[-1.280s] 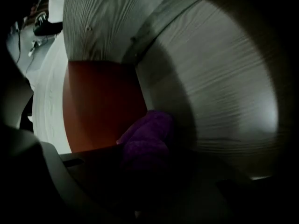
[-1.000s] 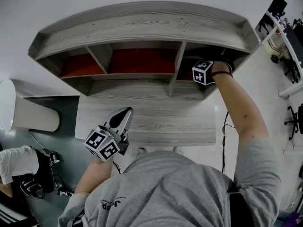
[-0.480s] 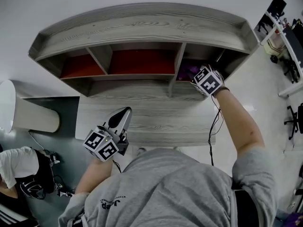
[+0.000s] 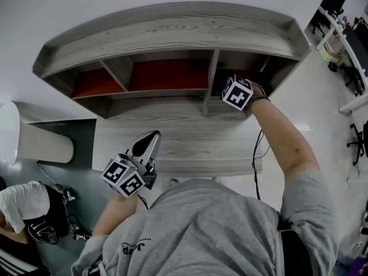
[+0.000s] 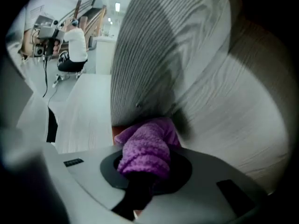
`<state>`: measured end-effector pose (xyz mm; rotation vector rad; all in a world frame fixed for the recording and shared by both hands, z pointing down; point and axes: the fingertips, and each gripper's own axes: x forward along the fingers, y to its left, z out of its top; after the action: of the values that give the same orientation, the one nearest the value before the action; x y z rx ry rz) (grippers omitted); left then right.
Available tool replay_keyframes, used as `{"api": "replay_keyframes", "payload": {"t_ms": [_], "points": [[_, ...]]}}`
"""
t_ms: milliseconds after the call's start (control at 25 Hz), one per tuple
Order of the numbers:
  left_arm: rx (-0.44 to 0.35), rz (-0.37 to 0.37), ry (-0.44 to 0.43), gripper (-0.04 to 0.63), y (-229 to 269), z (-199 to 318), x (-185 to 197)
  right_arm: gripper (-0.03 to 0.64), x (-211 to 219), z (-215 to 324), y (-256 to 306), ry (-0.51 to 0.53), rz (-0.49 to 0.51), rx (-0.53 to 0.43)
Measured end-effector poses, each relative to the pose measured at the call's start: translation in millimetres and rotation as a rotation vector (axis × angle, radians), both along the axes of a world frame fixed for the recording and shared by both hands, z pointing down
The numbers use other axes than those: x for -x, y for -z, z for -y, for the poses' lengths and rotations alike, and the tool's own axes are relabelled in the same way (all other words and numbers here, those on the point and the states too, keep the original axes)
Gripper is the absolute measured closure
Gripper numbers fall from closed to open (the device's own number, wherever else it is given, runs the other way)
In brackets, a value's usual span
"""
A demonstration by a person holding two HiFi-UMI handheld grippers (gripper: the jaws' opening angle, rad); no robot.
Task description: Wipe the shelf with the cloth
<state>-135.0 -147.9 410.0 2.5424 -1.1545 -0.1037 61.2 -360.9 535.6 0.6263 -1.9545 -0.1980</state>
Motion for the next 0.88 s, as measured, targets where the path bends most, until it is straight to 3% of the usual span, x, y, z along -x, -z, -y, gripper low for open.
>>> {"api": "replay_keyframes", "payload": {"t_ms": [200,480,600,680,720,880], "points": [[-0.001,-0.012,-0.002,0.569,1.3,-1.9,1.1,0.549,-79.1,-3.2,-7.5,-0.072,-0.250,0.081],[0.009,-0.046,0.003,0.569,-0.6,-4.8,7.0,0.552,-163.5,-2.8,-17.4,-0.093,-0.834,0.122],[0.005,-0.049,0.002,0.569,1.6,-7.1,6.9,0.552,-178.2,-0.8,-20.9,-0.066,-0.993,0.099],[0.004,-0.054,0.002,0.569,3.1,-9.1,7.6,0.552,-173.2,-0.6,-16.7,-0.057,-0.947,0.066],[0.003,-0.054,0.001,0.569,3.5,-10.1,8.0,0.551,-162.8,-1.8,-11.0,-0.065,-0.856,0.043],[-0.010,-0.040,-0.011,0.569,5.2,-10.1,8.8,0.551,-70.3,-28.9,30.5,-0.083,-0.189,0.007]]}}
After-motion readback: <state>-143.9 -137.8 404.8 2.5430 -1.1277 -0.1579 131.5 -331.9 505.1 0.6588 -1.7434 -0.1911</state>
